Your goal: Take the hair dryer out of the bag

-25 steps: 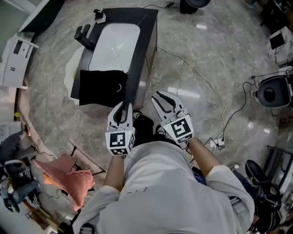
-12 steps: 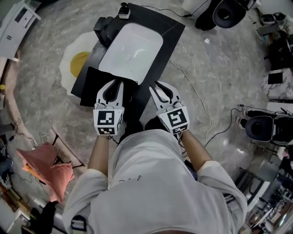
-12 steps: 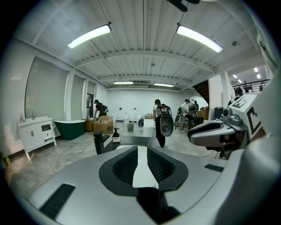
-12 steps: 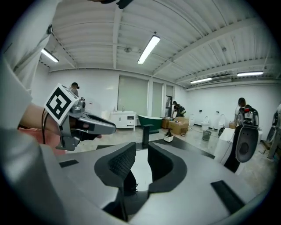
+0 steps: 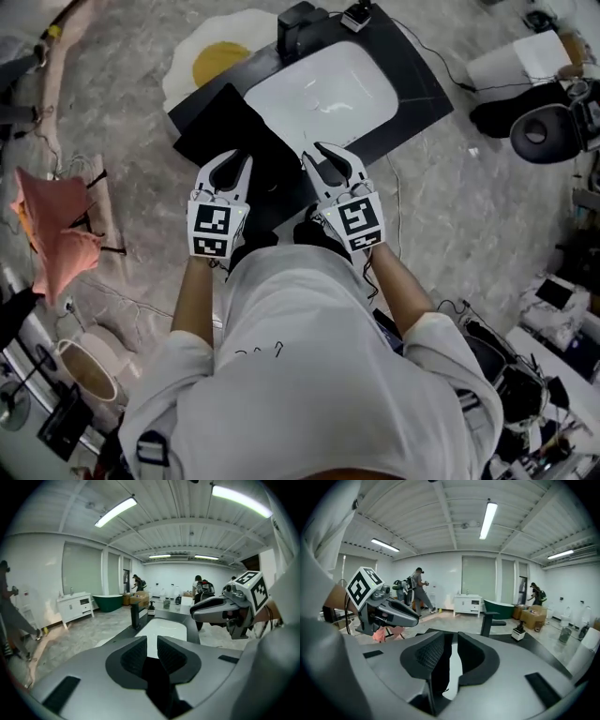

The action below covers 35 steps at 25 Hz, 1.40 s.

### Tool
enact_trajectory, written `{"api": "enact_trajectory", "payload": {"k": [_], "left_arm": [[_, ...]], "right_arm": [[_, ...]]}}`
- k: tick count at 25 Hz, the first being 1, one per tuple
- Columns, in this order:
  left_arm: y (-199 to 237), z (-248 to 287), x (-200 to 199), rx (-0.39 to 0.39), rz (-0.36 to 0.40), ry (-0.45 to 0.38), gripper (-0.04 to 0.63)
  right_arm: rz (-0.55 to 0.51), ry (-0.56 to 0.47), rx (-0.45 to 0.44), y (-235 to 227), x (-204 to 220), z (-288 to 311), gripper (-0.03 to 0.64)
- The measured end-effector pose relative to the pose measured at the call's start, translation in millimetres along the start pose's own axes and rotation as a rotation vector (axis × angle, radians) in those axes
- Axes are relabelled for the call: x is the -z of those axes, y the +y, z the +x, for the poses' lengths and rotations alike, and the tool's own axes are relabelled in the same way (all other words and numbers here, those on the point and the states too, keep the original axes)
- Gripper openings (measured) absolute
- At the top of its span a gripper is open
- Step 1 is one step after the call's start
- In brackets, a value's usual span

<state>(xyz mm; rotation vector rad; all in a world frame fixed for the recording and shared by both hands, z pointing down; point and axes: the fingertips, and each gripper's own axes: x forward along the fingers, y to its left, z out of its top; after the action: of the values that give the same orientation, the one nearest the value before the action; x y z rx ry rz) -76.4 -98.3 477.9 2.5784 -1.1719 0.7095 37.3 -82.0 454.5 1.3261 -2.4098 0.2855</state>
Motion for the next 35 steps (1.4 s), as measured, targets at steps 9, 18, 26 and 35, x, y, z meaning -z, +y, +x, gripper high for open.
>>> {"api": "enact_trajectory", "payload": {"k": [9, 18, 26, 35], "left_arm": [[-41.6, -29.5, 69.9, -0.234, -0.092, 0.183, 0.082], [-71.0, -16.5, 134.6, -0.22, 0.089, 0.428, 0.184], [-57.1, 19.1, 150.4, -0.198, 0.302, 0.528, 0.227], [-26.6, 39.8, 151.7, -0.082, 0.283, 0.571, 0.118]], "right_arm": [[-0.044, 0.077, -0.292, 14.8, 61.6, 6.4, 0.091], [-0.004, 0.197, -0.388, 47.4, 124.3, -10.5, 0.092], [0.034, 0.245, -0.374, 54.0, 142.4, -16.9, 0.092], [0.074, 0.293, -0.328, 60.0, 144.2, 5.9, 0.093]]}}
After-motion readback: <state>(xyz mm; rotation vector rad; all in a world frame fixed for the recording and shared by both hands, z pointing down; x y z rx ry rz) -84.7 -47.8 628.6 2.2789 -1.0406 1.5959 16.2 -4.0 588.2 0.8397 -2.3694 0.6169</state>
